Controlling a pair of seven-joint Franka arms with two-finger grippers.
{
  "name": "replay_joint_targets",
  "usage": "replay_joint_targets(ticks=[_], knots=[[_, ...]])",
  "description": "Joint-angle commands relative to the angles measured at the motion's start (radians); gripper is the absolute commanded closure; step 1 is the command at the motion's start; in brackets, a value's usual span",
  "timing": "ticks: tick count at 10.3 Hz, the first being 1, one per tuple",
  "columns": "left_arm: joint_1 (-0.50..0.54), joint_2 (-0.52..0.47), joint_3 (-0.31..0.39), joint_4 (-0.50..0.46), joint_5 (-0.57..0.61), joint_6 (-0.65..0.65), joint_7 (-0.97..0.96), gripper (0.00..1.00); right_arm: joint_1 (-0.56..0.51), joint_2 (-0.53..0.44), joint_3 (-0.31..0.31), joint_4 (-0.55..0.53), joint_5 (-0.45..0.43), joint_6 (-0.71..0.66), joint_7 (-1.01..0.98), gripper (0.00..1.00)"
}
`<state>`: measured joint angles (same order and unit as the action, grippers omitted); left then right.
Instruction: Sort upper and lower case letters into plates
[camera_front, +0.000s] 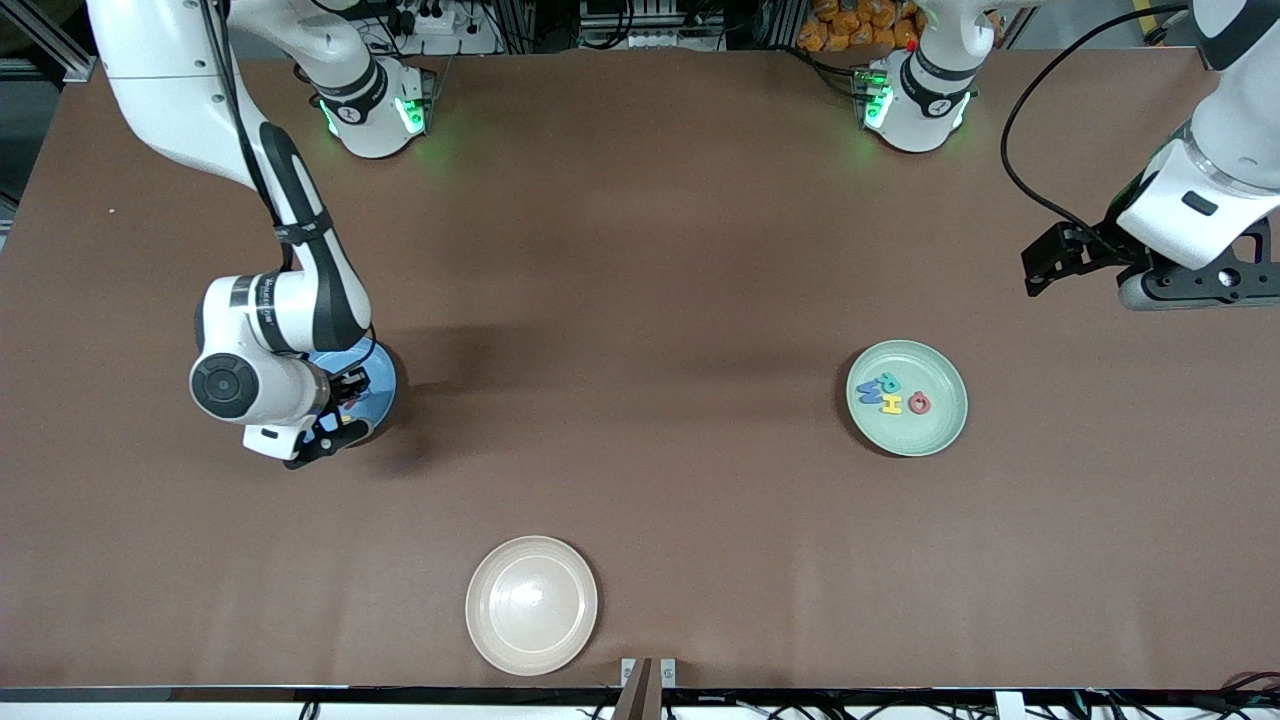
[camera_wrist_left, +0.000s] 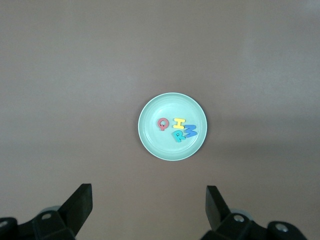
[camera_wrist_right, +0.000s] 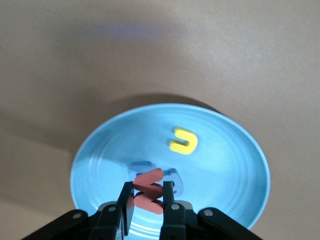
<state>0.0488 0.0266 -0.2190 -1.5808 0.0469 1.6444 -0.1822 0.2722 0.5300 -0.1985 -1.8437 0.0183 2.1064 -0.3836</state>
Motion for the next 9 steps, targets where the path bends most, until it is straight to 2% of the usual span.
replay_joint_targets(ticks=[1,3,6,9], knots=[[-0.003,-0.007,0.007,0.016,-0.015,-0.024,0.024,0.00,-0.030,-0.050,0.008,-0.032,0.015,-0.017,-0.015,0.00],[0.003,-0.007,0.007,0.015,-0.024,-0.024,0.027,0.00,-0.034,-0.090,0.007,0.030,0.023,-0.122,-0.015,0.00],[-0.001,-0.008,0.010,0.016,-0.018,-0.024,0.036,0.00,-0.034,-0.108,0.007,0.197,0.023,-0.303,-0.011,0.00],[-0.006,-0.005,0.010,0.038,-0.024,-0.024,0.032,0.00,-0.034,-0.172,0.013,0.329,0.047,-0.481,0.087,0.00]])
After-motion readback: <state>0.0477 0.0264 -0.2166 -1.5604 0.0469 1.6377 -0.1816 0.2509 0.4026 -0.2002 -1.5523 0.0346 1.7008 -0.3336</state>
